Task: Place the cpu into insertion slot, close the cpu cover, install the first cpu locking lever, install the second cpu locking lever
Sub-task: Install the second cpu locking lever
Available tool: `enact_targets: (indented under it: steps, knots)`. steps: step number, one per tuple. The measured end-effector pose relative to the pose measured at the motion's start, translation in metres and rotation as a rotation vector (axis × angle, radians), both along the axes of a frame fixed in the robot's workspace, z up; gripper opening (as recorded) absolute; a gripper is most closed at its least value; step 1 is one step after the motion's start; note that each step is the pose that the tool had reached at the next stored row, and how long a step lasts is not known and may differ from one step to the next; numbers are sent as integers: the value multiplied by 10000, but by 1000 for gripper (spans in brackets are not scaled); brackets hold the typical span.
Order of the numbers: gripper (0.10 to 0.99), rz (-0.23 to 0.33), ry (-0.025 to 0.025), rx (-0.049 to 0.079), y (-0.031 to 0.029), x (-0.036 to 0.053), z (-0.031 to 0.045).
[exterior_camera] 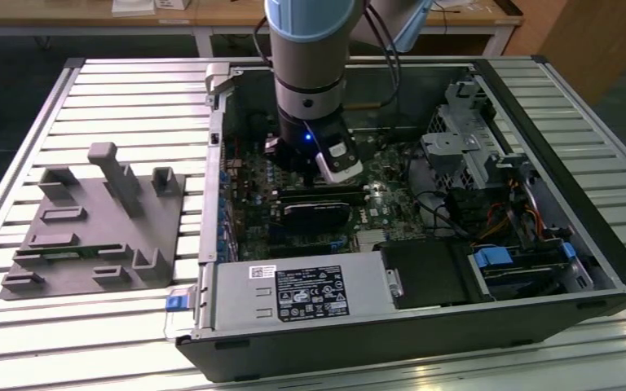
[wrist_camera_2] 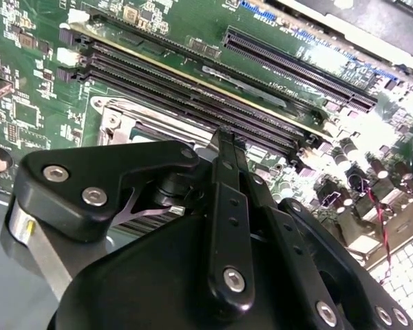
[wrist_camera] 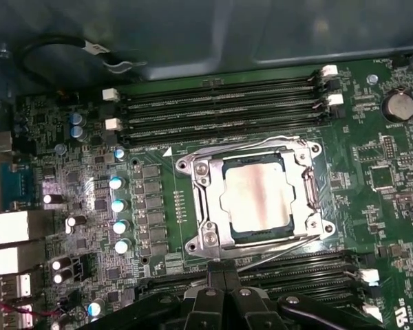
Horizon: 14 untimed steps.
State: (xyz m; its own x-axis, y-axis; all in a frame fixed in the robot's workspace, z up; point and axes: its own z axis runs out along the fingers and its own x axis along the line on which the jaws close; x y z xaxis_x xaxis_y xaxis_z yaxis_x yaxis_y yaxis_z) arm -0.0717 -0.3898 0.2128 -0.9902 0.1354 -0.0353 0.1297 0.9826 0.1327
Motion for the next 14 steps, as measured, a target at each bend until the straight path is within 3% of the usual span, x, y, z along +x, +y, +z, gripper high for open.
enact_targets:
  steps: [5,14]
  knots:
    - [106,185,-28,97,-29,-8,-14]
    - [106,383,-88,459,-79,-36,-54]
